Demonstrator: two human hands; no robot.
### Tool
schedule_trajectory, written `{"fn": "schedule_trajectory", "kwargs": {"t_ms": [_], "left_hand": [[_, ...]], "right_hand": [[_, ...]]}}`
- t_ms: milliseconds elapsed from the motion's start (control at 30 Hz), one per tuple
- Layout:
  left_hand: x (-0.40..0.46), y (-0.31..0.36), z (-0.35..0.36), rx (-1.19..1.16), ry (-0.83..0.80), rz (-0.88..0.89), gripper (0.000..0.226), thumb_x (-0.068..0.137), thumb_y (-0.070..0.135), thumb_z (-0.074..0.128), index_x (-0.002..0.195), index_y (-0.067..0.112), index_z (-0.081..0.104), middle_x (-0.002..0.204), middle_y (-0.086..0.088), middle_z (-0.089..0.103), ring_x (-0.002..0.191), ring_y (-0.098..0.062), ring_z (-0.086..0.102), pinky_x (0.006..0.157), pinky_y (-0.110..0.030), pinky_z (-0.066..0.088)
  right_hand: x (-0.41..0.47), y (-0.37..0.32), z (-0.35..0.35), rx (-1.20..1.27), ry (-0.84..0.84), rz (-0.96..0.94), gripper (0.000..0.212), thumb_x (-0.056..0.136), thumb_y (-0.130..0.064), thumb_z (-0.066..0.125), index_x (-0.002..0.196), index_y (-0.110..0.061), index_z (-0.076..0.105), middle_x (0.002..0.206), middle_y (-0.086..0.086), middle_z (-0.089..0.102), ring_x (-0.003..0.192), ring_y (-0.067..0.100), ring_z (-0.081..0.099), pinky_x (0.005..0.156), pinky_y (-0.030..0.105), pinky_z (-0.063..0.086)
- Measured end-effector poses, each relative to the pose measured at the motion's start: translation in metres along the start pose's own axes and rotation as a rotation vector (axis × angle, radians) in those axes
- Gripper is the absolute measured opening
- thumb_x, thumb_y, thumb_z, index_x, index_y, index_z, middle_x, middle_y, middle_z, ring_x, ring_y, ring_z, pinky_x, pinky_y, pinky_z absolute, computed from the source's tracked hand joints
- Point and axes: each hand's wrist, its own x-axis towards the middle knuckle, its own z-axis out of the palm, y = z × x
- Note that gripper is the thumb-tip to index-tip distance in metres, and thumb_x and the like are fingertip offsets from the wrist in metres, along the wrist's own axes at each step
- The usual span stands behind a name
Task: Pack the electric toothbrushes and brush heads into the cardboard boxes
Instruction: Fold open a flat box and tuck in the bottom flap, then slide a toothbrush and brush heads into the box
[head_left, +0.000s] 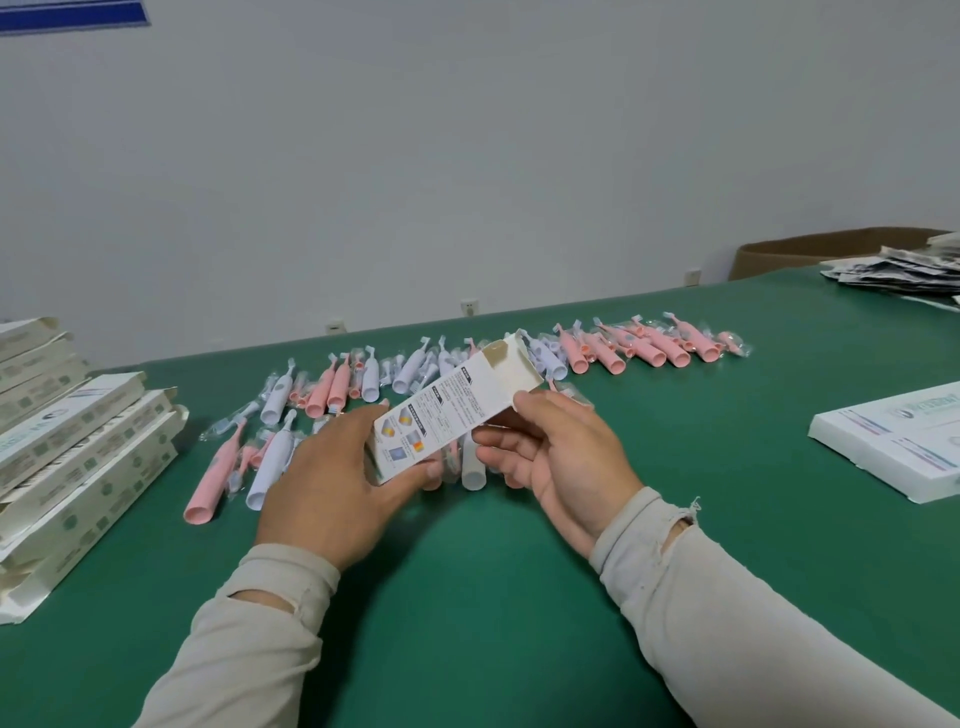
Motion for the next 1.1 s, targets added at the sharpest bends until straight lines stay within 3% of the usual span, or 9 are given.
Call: {"fn": "schedule_trajectory", "kwargs": {"t_ms": [133, 200, 300, 367, 567, 733, 800, 900, 1100], "left_hand": [[0.016, -0.002, -0.011, 0.147, 0.001, 0.031, 0.056, 0.073, 0.071, 0.064, 0.116, 0.039, 0.05, 0.1, 0.015, 0.063, 0.081, -0.009, 0.056, 0.062, -0.031, 0.047], [0.024, -0.005, -0.015, 0.21, 0.047, 0.021, 0.056, 0.073, 0.07, 0.067, 0.115, 0.036, 0.052, 0.098, 0.009, 0.062, 0.082, -0.014, 0.055, 0.066, -0.036, 0.05], [0.022, -0.013, -0.011, 0.178, 0.14, -0.037, 0.062, 0.075, 0.064, 0.069, 0.125, 0.031, 0.053, 0.106, 0.001, 0.063, 0.093, -0.024, 0.057, 0.073, -0.043, 0.053], [0.019, -0.015, -0.005, 0.195, 0.129, -0.056, 0.061, 0.077, 0.061, 0.069, 0.126, 0.028, 0.054, 0.114, -0.004, 0.062, 0.102, -0.029, 0.056, 0.081, -0.05, 0.054], [0.014, -0.012, -0.001, 0.168, 0.191, -0.072, 0.061, 0.078, 0.06, 0.067, 0.127, 0.024, 0.058, 0.118, -0.007, 0.062, 0.107, -0.033, 0.054, 0.084, -0.048, 0.049], [0.013, -0.009, 0.002, 0.166, 0.192, -0.08, 0.063, 0.079, 0.057, 0.07, 0.131, 0.026, 0.056, 0.121, -0.007, 0.061, 0.112, -0.036, 0.051, 0.086, -0.049, 0.045], [0.013, -0.01, 0.002, 0.17, 0.189, -0.083, 0.064, 0.079, 0.06, 0.068, 0.132, 0.027, 0.055, 0.122, -0.006, 0.061, 0.113, -0.035, 0.051, 0.087, -0.05, 0.046], [0.014, -0.011, 0.002, 0.157, 0.184, -0.087, 0.066, 0.078, 0.061, 0.068, 0.131, 0.025, 0.056, 0.12, -0.007, 0.062, 0.111, -0.035, 0.053, 0.088, -0.049, 0.046], [0.013, -0.01, 0.001, 0.165, 0.164, -0.08, 0.064, 0.078, 0.062, 0.067, 0.128, 0.024, 0.057, 0.115, -0.008, 0.063, 0.106, -0.034, 0.055, 0.086, -0.049, 0.049]], "right_hand": [[0.004, -0.005, -0.008, -0.191, 0.043, 0.004, 0.015, 0.098, -0.023, 0.061, 0.094, -0.01, 0.067, 0.087, 0.01, 0.074, 0.07, 0.02, 0.07, 0.059, 0.03, 0.057], [0.011, -0.016, -0.021, -0.331, 0.176, -0.073, 0.007, 0.095, -0.022, 0.064, 0.094, -0.017, 0.068, 0.085, 0.004, 0.074, 0.062, 0.014, 0.067, 0.052, 0.026, 0.052], [0.027, -0.041, -0.052, -0.645, 0.529, -0.248, 0.004, 0.092, -0.02, 0.065, 0.093, -0.024, 0.067, 0.088, -0.006, 0.071, 0.073, 0.014, 0.067, 0.062, 0.029, 0.052], [0.035, -0.053, -0.07, -0.858, 0.613, -0.248, 0.004, 0.092, -0.021, 0.064, 0.09, -0.024, 0.066, 0.092, -0.006, 0.069, 0.08, 0.016, 0.065, 0.072, 0.031, 0.051], [0.048, -0.036, -0.074, -1.427, 0.436, -0.169, 0.007, 0.09, -0.038, 0.062, 0.091, -0.031, 0.059, 0.082, -0.012, 0.065, 0.071, 0.013, 0.064, 0.069, 0.031, 0.053], [0.061, -0.024, -0.064, -1.757, 0.212, -0.196, 0.034, 0.097, -0.039, 0.047, 0.129, -0.038, 0.06, 0.124, -0.004, 0.061, 0.108, 0.021, 0.057, 0.086, 0.036, 0.048], [0.062, -0.022, -0.062, -1.871, 0.148, -0.117, 0.036, 0.099, -0.038, 0.042, 0.129, -0.041, 0.061, 0.131, 0.001, 0.055, 0.118, 0.026, 0.054, 0.088, 0.038, 0.046], [0.06, -0.026, -0.06, -1.89, 0.147, -0.036, 0.033, 0.097, -0.035, 0.043, 0.118, -0.039, 0.068, 0.123, -0.001, 0.06, 0.106, 0.026, 0.06, 0.075, 0.033, 0.042], [0.045, -0.039, -0.06, -1.924, 0.207, 0.089, 0.022, 0.09, -0.028, 0.048, 0.094, -0.023, 0.069, 0.083, -0.005, 0.07, 0.078, 0.02, 0.064, 0.058, 0.025, 0.041]]}}
